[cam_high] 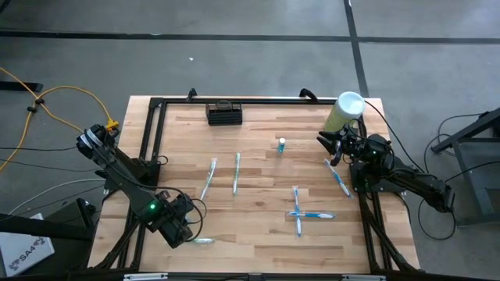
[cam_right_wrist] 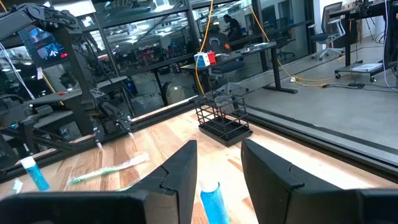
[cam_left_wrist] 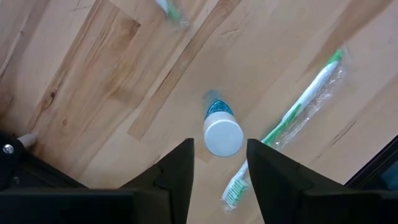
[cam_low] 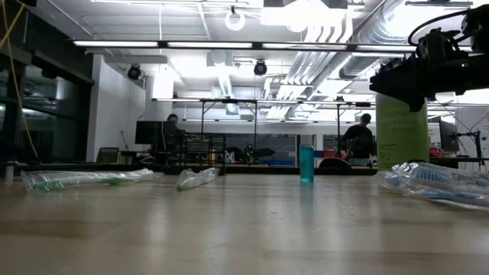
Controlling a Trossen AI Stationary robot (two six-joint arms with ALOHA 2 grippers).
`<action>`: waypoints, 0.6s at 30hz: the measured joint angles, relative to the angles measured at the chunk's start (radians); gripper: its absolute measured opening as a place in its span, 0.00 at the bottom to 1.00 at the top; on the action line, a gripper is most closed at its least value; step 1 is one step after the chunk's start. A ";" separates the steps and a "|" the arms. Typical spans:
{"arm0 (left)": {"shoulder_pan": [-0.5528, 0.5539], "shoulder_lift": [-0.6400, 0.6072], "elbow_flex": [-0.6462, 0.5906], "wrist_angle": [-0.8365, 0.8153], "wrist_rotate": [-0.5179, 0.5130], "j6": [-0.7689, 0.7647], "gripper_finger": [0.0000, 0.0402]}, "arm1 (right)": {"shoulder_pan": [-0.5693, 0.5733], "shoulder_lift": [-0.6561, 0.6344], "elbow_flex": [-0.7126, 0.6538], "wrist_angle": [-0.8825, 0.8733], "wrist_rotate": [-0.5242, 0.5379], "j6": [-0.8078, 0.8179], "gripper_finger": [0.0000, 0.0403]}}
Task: Pick & Place toothbrushing station
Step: Put the bottom blue mouthwash bottle into the wire organizer
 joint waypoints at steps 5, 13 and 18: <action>0.000 0.000 0.000 0.000 0.002 -0.012 0.45 | 0.000 0.000 0.000 0.000 0.000 0.000 0.29; 0.000 0.032 0.000 0.000 0.038 -0.024 0.47 | 0.000 0.000 0.000 0.000 0.000 0.000 0.29; 0.000 0.032 0.000 0.009 0.040 -0.026 0.47 | 0.000 0.000 0.000 0.000 0.000 0.000 0.29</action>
